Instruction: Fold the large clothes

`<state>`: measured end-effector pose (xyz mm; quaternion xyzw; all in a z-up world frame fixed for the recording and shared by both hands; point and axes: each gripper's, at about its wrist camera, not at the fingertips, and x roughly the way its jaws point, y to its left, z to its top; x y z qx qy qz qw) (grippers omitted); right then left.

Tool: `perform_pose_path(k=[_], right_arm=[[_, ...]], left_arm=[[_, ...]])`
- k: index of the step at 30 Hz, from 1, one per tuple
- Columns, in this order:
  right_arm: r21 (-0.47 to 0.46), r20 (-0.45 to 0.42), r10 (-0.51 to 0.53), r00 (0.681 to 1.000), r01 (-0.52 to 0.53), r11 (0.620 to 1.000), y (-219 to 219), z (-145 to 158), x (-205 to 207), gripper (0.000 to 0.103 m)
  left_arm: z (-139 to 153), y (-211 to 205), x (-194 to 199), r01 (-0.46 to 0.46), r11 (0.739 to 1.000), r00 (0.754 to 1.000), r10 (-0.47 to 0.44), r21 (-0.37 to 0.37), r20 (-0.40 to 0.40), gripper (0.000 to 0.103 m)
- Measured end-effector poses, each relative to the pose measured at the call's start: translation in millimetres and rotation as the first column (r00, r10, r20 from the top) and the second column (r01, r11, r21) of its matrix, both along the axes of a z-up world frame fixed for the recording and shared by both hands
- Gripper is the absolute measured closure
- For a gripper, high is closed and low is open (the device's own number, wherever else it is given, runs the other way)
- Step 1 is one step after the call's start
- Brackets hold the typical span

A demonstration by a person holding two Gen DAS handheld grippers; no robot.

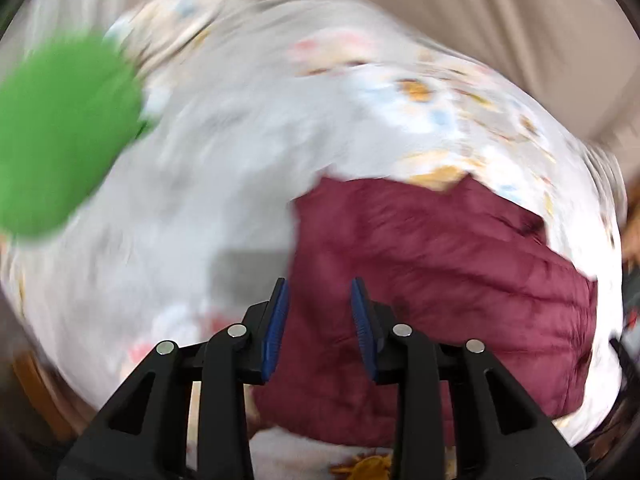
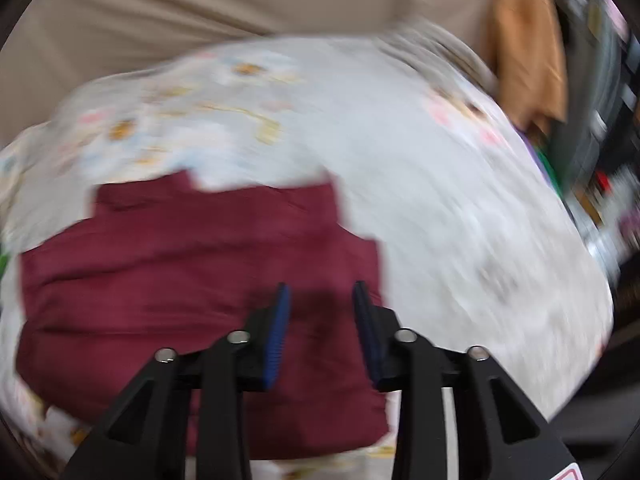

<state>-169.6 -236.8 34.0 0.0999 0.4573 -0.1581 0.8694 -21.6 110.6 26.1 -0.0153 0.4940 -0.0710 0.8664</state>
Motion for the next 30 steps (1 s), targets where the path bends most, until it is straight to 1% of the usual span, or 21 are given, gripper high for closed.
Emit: perform_pose_path(k=[1,2,4,6,7,8,9,10,11,13,15,16,17,18,20,22,24,25,26,27,30], right_arm=[[0.031,0.005,0.043,0.999,-0.043,0.999,12,-2,5,0.087],[0.066,0.005,0.088,0.996,-0.089,0.994,28,-7,14,0.088],[0.106,-0.015,0.170,0.985,-0.167,0.980,57,-24,26,0.095],[0.113,-0.068,0.245,0.967,-0.237,0.965,83,-49,32,0.096],[0.119,-0.090,0.266,0.960,-0.255,0.960,88,-57,39,0.097],[0.103,-0.104,0.272,0.957,-0.262,0.960,89,-64,38,0.099],[0.067,-0.116,0.258,0.959,-0.252,0.965,86,-71,38,0.102],[0.041,-0.123,0.221,0.967,-0.217,0.975,75,-73,28,0.102],[0.035,-0.126,0.172,0.977,-0.169,0.985,61,-74,21,0.102],[0.046,-0.131,0.022,0.991,-0.016,0.999,18,-77,-2,0.102],[0.032,-0.151,-0.117,0.981,0.124,0.992,-19,-79,-23,0.103],[0.015,-0.158,-0.169,0.973,0.173,0.985,-30,-76,-30,0.103],[0.025,-0.151,-0.185,0.971,0.191,0.981,-33,-70,-33,0.103],[0.036,-0.135,-0.170,0.976,0.176,0.984,-28,-62,-29,0.103],[0.041,-0.077,-0.068,0.995,0.071,0.997,-1,-44,-11,0.103],[0.040,-0.053,0.051,0.997,-0.049,0.998,32,-37,17,0.103],[0.019,-0.076,0.122,0.990,-0.120,0.993,50,-45,36,0.103],[0.014,-0.113,0.143,0.983,-0.142,0.990,57,-59,48,0.103],[0.017,-0.144,0.142,0.979,-0.140,0.990,54,-71,56,0.103],[0.056,-0.162,0.125,0.979,-0.117,0.992,46,-83,61,0.103],[0.129,-0.151,0.043,0.988,-0.023,0.991,29,-70,64,0.101]], left_arm=[[1,-14,1,0.041,0.999,0.999,-0.041,-0.002,0.001,0.072],[-5,-33,0,0.093,0.996,0.996,-0.093,-0.007,-0.016,0.072],[-26,-66,8,0.164,0.986,0.984,-0.163,0.007,-0.065,0.072],[-52,-95,1,0.214,0.976,0.971,-0.209,0.033,-0.117,0.072],[-63,-104,0,0.227,0.973,0.966,-0.219,0.046,-0.137,0.072],[-74,-110,-1,0.234,0.969,0.965,-0.221,0.082,-0.139,0.071],[-78,-111,-5,0.238,0.966,0.966,-0.225,0.103,-0.127,0.069],[-81,-110,-6,0.241,0.964,0.967,-0.227,0.116,-0.118,0.069],[-82,-102,-5,0.219,0.966,0.972,-0.204,0.136,-0.119,0.069],[-83,-82,-2,0.175,0.976,0.980,-0.159,0.130,-0.124,0.069],[-87,-60,4,0.111,0.987,0.986,-0.095,0.115,-0.138,0.069],[-86,-55,4,0.091,0.989,0.988,-0.075,0.118,-0.139,0.070],[-83,-48,7,0.066,0.992,0.989,-0.050,0.108,-0.138,0.070],[-78,-45,9,0.052,0.995,0.991,-0.041,0.087,-0.128,0.070],[-69,-47,14,0.050,0.996,0.994,-0.042,0.077,-0.099,0.070],[-70,-55,23,0.066,0.994,0.993,-0.058,0.084,-0.100,0.070],[-79,-62,32,0.080,0.992,0.991,-0.068,0.101,-0.112,0.069],[-83,-66,36,0.081,0.990,0.991,-0.068,0.116,-0.116,0.068],[-91,-68,41,0.085,0.988,0.990,-0.069,0.125,-0.127,0.068],[-94,-71,42,0.087,0.988,0.989,-0.071,0.126,-0.129,0.068],[-89,-71,46,0.084,0.989,0.988,-0.067,0.123,-0.140,0.069]])
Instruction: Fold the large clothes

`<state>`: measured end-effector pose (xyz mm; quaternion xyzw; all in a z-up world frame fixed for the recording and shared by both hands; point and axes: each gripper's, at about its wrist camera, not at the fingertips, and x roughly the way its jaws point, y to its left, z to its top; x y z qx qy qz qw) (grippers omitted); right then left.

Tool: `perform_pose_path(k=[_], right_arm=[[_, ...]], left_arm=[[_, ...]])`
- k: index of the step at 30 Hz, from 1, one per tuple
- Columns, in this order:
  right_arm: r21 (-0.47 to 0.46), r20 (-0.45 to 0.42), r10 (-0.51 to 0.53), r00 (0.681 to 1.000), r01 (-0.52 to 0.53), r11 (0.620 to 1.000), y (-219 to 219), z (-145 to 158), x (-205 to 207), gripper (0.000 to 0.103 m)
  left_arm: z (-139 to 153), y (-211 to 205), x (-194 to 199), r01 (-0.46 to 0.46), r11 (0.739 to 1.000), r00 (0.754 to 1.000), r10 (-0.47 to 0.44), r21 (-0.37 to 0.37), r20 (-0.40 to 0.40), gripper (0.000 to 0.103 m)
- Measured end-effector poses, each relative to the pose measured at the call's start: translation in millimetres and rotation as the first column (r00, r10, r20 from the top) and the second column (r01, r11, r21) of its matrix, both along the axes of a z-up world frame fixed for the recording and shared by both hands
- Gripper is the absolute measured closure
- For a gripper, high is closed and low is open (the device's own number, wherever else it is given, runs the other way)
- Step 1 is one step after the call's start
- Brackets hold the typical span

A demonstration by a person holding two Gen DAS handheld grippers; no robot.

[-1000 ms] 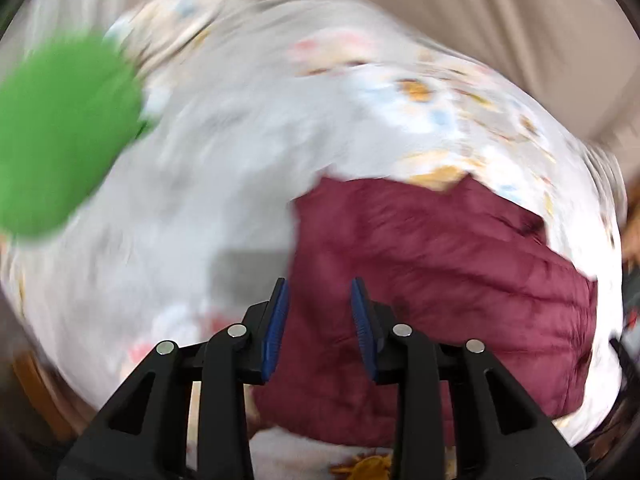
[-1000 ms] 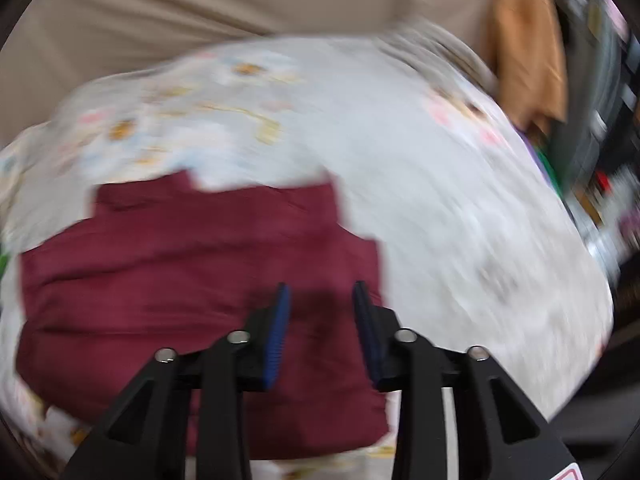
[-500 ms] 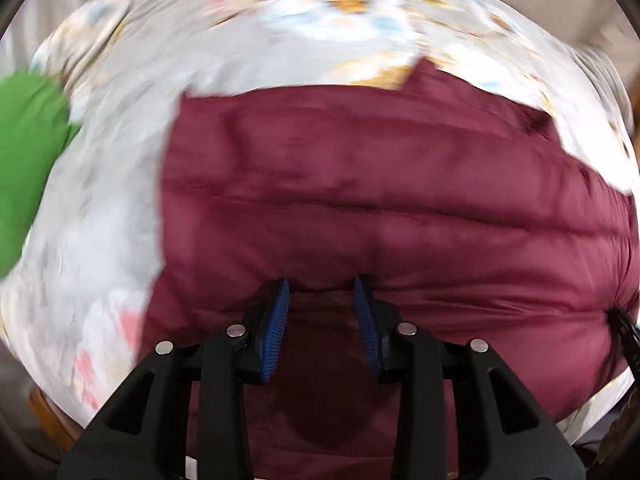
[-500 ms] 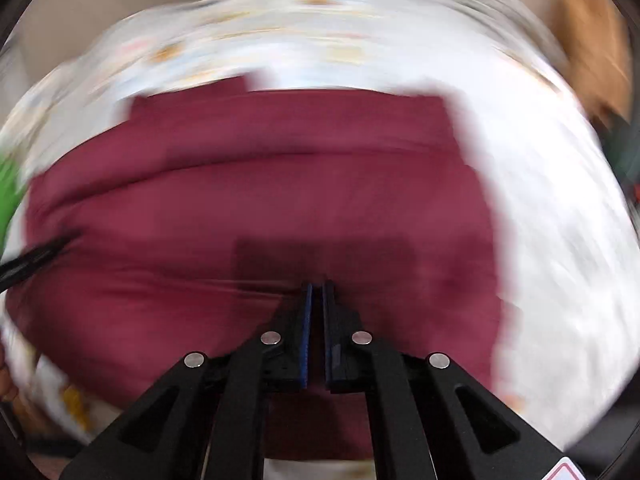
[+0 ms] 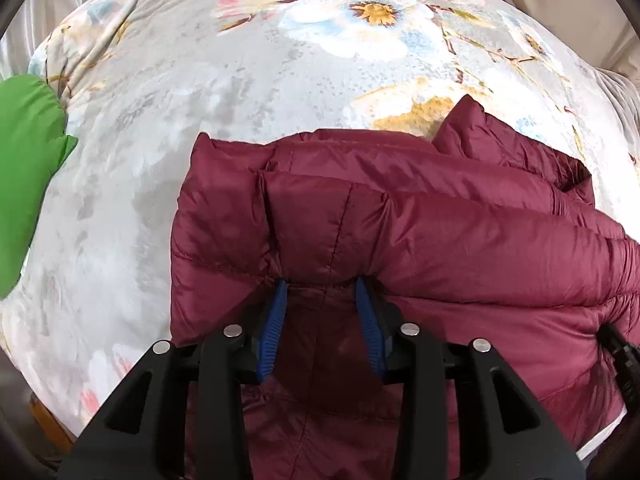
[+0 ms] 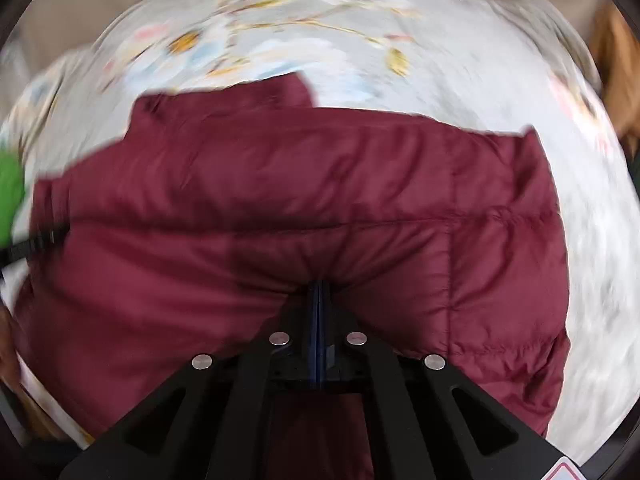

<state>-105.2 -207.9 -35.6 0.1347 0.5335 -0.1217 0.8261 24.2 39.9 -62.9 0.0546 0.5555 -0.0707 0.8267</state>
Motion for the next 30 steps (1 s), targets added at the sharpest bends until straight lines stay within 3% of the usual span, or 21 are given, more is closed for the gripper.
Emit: perform_pose_path(k=[2,5,7,9,15,20,22,25,30], right_arm=[[0.030,0.054,0.016,0.998,-0.018,0.999,5,17,6,0.098],[0.033,0.077,0.071,0.994,-0.074,0.997,21,24,30,0.098],[-0.007,0.027,0.089,0.996,-0.089,0.996,24,6,49,0.099],[0.013,-0.036,0.083,0.996,-0.082,0.997,20,-18,63,0.102],[0.097,0.050,0.044,0.998,-0.049,0.994,24,6,56,0.095],[0.117,0.012,0.069,0.998,-0.070,0.991,37,-13,77,0.095],[0.122,-0.007,0.054,0.999,-0.053,0.991,33,-22,88,0.102],[0.135,-0.029,0.048,0.998,-0.044,0.990,29,-32,99,0.103],[0.093,-0.040,0.075,0.996,-0.071,0.993,34,-40,109,0.103]], left_arm=[[10,1,-1,0.000,0.999,1.000,0.001,-0.047,0.017,0.068],[4,-9,9,0.020,1.000,1.000,-0.020,-0.019,0.008,0.068],[-5,-14,19,0.032,0.999,0.999,-0.032,-0.002,-0.007,0.067],[-9,-18,24,0.050,0.999,0.999,-0.050,0.013,-0.001,0.066],[-10,-22,32,0.060,0.998,0.998,-0.060,0.020,-0.018,0.066],[-14,-28,40,0.074,0.997,0.997,-0.073,0.028,-0.029,0.065],[-15,-28,43,0.076,0.997,0.997,-0.076,0.024,-0.033,0.065],[-18,-29,47,0.078,0.997,0.996,-0.077,0.018,-0.042,0.064],[-23,-35,50,0.093,0.995,0.995,-0.092,0.037,-0.045,0.064]])
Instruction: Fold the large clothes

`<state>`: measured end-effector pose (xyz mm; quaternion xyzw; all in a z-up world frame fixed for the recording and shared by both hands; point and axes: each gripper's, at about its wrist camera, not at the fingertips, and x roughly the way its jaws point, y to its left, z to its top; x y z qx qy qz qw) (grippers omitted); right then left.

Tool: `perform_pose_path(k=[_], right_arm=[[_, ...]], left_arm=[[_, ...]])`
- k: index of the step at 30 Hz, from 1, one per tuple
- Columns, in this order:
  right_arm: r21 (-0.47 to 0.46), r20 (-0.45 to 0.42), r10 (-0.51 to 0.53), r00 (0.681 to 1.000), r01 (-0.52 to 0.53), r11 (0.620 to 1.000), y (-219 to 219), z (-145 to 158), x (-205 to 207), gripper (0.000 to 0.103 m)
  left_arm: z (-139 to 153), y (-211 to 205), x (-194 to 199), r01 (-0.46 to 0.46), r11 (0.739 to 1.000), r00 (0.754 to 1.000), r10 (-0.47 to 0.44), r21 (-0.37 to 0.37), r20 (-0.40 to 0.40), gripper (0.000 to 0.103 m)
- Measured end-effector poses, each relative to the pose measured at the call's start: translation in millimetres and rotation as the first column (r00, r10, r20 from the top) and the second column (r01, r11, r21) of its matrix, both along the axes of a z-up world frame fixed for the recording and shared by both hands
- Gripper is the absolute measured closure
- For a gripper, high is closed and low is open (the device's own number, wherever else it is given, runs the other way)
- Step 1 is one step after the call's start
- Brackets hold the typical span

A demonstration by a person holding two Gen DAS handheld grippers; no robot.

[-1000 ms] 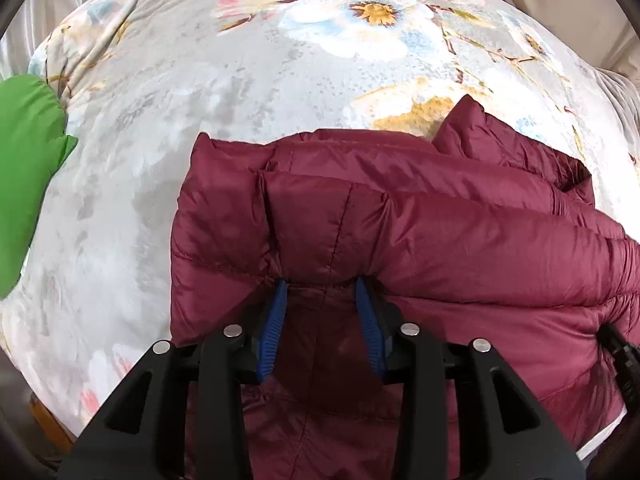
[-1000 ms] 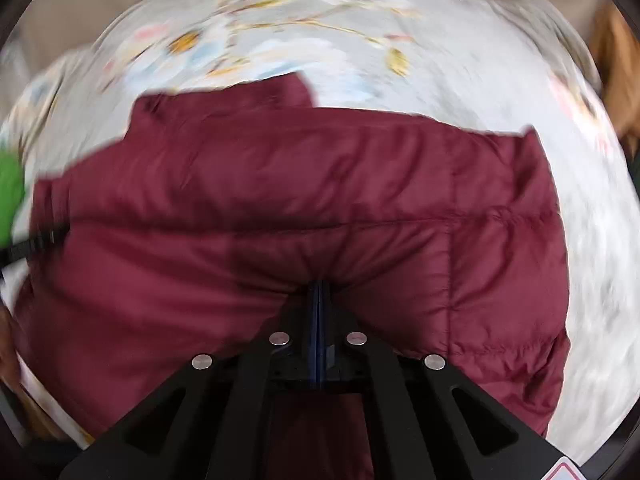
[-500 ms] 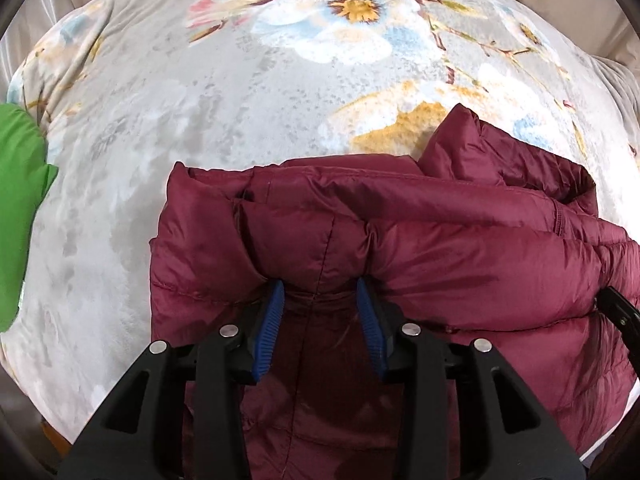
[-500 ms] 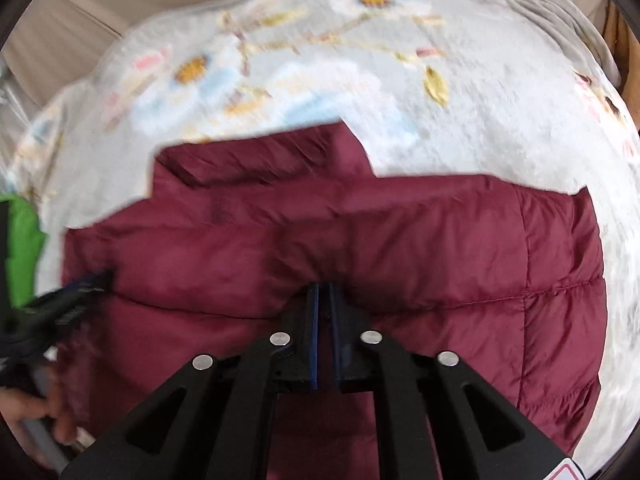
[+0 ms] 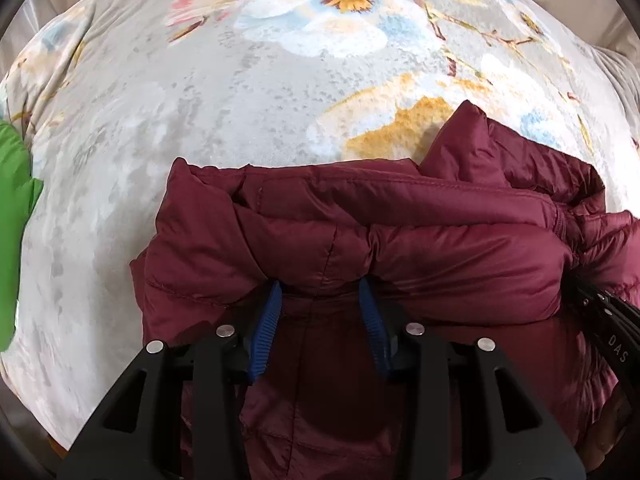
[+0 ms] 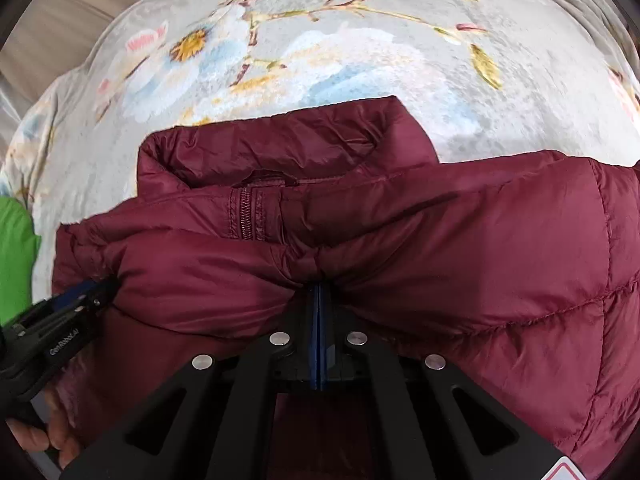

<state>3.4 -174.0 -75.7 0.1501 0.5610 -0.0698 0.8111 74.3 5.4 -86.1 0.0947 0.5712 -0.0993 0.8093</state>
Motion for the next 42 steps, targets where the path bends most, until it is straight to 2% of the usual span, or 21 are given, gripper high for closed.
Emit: perform_pose_path(k=[6,7,9,11,13,16,18,20,22,24,26,27,28,29,31,34,36,39,42], right_arm=[[0.022,0.030,0.003,1.000,-0.004,1.000,-6,-2,1,0.103],[0.047,0.029,-0.024,0.999,0.023,0.999,-11,5,-2,0.103],[0.086,0.077,-0.094,0.993,0.087,0.992,-28,27,-15,0.103],[0.059,0.141,-0.142,0.980,0.135,0.989,-51,53,-34,0.103],[0.014,0.152,-0.212,0.965,0.213,0.977,-82,60,-50,0.103],[-0.046,0.088,-0.352,0.932,0.357,0.933,-134,36,-70,0.103],[-0.059,0.066,-0.375,0.925,0.378,0.924,-151,16,-78,0.103],[-0.033,0.073,-0.352,0.933,0.355,0.934,-156,-1,-80,0.103],[-0.079,0.052,-0.338,0.940,0.341,0.937,-150,2,-73,0.103],[-0.098,0.043,-0.339,0.940,0.342,0.935,-145,16,-71,0.102],[-0.058,0.126,-0.283,0.951,0.292,0.955,-124,49,-80,0.098],[-0.048,0.142,-0.259,0.955,0.268,0.962,-115,58,-83,0.096],[-0.025,0.161,-0.211,0.964,0.218,0.976,-97,70,-87,0.095],[0.002,0.171,-0.163,0.972,0.165,0.986,-78,77,-90,0.095],[0.031,0.179,-0.053,0.982,0.049,0.998,-34,84,-94,0.095],[0.063,0.147,0.081,0.986,-0.091,0.994,23,69,-91,0.096],[0.054,0.129,0.114,0.985,-0.122,0.991,40,59,-84,0.097],[0.049,0.120,0.104,0.987,-0.111,0.993,51,51,-70,0.097],[0.069,0.122,0.037,0.992,-0.046,0.997,41,51,-52,0.097]], left_arm=[[-4,-3,4,0.008,1.000,1.000,-0.008,0.005,0.009,0.063],[-2,-3,5,0.005,1.000,1.000,-0.005,0.000,0.006,0.063],[8,5,5,-0.022,0.998,1.000,0.022,-0.056,-0.009,0.063],[19,15,5,-0.042,0.995,0.999,0.043,-0.096,0.006,0.063],[15,20,9,-0.045,0.996,0.999,0.046,-0.078,0.006,0.062],[5,22,15,-0.053,0.995,0.999,0.053,-0.087,-0.002,0.060],[1,16,14,-0.036,0.997,0.999,0.038,-0.063,0.024,0.059],[-1,9,12,-0.018,0.999,0.999,0.020,-0.044,0.048,0.058],[0,7,12,-0.014,0.999,0.999,0.016,-0.032,0.051,0.058],[11,19,11,-0.056,0.996,0.998,0.057,-0.073,0.019,0.058],[35,41,0,-0.111,0.982,0.993,0.117,-0.155,0.031,0.058],[47,52,-6,-0.129,0.975,0.989,0.140,-0.181,0.050,0.055],[57,64,-14,-0.146,0.970,0.985,0.161,-0.196,0.067,0.045],[65,78,-22,-0.167,0.964,0.979,0.186,-0.205,0.080,0.040],[71,102,-35,-0.208,0.953,0.971,0.229,-0.222,0.074,0.037],[59,135,-56,-0.279,0.925,0.958,0.287,-0.258,-0.006,0.036],[43,151,-68,-0.317,0.912,0.948,0.313,-0.262,-0.055,0.035],[24,163,-78,-0.354,0.889,0.935,0.331,-0.291,-0.126,0.035],[10,171,-85,-0.389,0.855,0.920,0.348,-0.343,-0.177,0.032]])
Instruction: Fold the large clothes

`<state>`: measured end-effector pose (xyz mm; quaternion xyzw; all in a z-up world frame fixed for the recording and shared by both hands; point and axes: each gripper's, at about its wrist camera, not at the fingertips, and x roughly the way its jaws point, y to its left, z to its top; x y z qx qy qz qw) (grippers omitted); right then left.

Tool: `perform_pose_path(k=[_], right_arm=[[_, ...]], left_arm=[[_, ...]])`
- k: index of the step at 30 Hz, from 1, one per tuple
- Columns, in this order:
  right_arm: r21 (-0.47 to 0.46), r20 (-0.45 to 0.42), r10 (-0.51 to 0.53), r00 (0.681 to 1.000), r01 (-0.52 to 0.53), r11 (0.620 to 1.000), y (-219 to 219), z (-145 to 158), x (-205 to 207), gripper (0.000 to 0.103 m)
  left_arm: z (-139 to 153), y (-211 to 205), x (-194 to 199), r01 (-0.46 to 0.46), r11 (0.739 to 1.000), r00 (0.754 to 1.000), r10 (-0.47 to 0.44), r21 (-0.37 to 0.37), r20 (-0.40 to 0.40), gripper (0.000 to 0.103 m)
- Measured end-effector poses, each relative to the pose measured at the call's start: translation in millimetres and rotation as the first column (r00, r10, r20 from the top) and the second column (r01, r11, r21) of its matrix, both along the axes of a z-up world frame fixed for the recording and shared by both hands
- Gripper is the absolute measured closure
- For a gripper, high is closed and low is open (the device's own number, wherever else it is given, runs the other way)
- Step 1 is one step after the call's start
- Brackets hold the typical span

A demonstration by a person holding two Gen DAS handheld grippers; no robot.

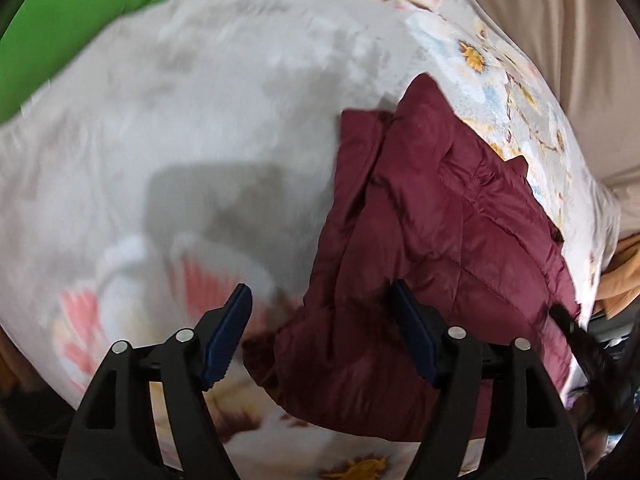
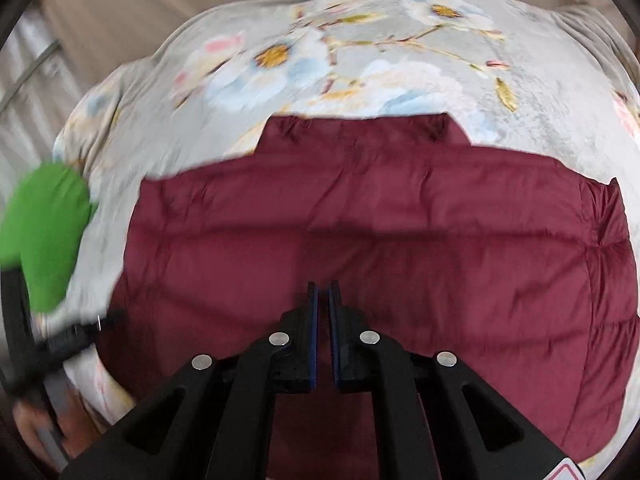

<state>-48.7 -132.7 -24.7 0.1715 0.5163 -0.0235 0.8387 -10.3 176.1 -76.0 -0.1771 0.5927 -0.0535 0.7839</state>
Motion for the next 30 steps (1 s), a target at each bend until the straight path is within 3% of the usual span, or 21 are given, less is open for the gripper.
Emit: perform_pose_path(k=[5,11,13,17,21,24,26,28,30], right_arm=[[0.052,-0.065,-0.091,0.994,0.095,0.994,-20,-23,36,0.097],[0.115,-0.161,-0.086,0.983,0.105,0.988,-29,-52,56,0.103],[0.115,-0.148,-0.086,0.985,0.104,0.988,-28,-42,57,0.102],[0.128,-0.091,-0.082,0.992,0.093,0.987,-25,-23,73,0.101],[0.125,-0.180,-0.058,0.982,0.081,0.989,-21,-54,91,0.103],[0.148,-0.155,-0.050,0.987,0.073,0.986,-22,-60,88,0.103],[0.136,-0.139,-0.031,0.990,0.050,0.990,-20,-59,87,0.103],[0.135,-0.126,-0.024,0.992,0.041,0.990,-21,-58,84,0.103],[0.140,-0.120,-0.025,0.992,0.041,0.989,-21,-59,84,0.103]], left_arm=[[-10,-6,3,0.025,0.999,0.999,-0.026,-0.028,-0.026,0.032],[-20,-16,9,0.063,0.995,0.996,-0.068,-0.074,-0.060,0.032],[-9,-14,13,0.056,0.992,0.998,-0.059,-0.110,-0.024,0.032],[-4,-20,31,0.097,0.991,0.995,-0.097,-0.097,-0.001,0.031],[-26,-23,44,0.085,0.989,0.994,-0.093,-0.124,-0.060,0.024],[-29,-26,48,0.060,0.988,0.997,-0.067,-0.144,-0.048,0.017],[-25,-36,48,0.097,0.984,0.994,-0.102,-0.149,-0.026,0.035],[-15,-43,46,0.128,0.976,0.991,-0.133,-0.178,-0.016,0.069],[0,-50,41,0.155,0.966,0.988,-0.156,-0.206,0.013,0.088]])
